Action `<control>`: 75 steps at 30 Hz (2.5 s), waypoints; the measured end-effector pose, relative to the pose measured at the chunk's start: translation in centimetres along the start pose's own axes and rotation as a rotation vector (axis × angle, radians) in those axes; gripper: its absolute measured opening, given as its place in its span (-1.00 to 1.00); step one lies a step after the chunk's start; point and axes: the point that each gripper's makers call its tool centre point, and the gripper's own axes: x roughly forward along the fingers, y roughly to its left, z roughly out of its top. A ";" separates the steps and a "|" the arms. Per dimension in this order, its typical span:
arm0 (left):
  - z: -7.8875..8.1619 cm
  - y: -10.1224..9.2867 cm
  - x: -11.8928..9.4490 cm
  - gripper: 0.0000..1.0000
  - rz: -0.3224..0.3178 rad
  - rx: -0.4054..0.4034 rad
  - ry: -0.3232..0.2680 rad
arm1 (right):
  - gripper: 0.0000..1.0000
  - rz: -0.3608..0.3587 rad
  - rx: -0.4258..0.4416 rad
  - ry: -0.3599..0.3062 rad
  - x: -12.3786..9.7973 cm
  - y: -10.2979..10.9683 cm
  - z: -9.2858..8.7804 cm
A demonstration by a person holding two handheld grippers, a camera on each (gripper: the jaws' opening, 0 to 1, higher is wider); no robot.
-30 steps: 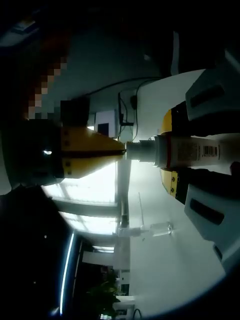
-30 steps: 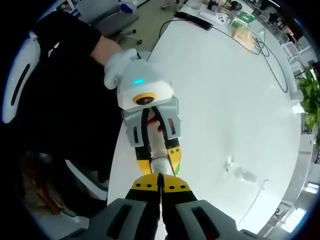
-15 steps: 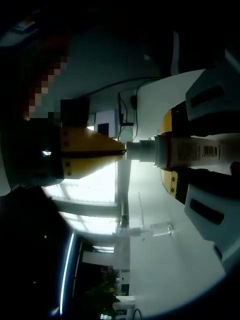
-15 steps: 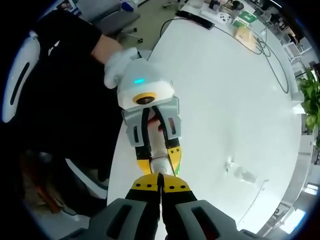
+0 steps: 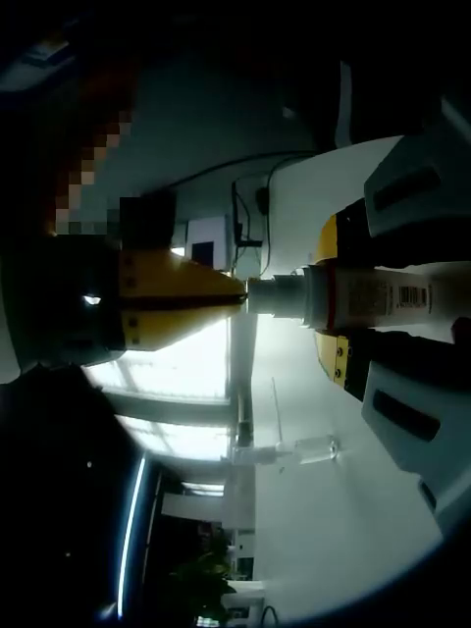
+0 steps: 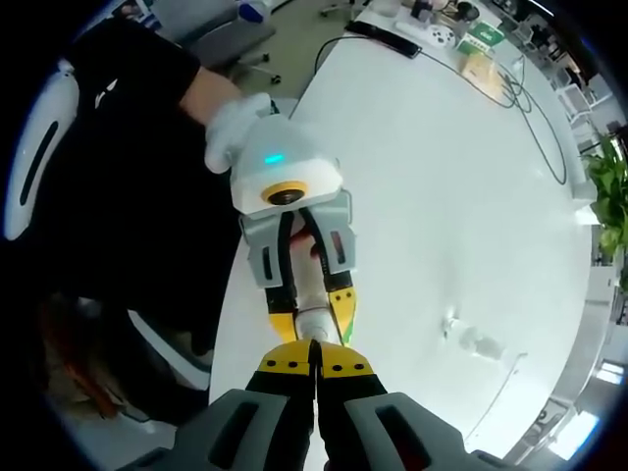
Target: Clamp pump bottle remove cover press pump head put on cover
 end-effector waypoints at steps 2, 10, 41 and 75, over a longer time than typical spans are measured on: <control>0.0 0.0 0.0 -0.72 0.000 0.000 0.000 | -1.00 0.000 0.001 0.001 0.0 0.0 0.0; 0.0 0.0 0.0 -0.72 0.001 0.000 0.000 | -1.00 0.000 0.009 0.006 0.2 0.0 0.0; 0.0 0.0 0.0 -0.72 0.000 0.000 0.000 | -1.00 -0.014 0.012 -0.021 -0.1 -0.1 -0.1; 0.1 -0.1 0.0 -0.72 0.000 0.002 0.000 | -1.00 -0.019 0.006 -0.017 -0.1 0.0 -0.1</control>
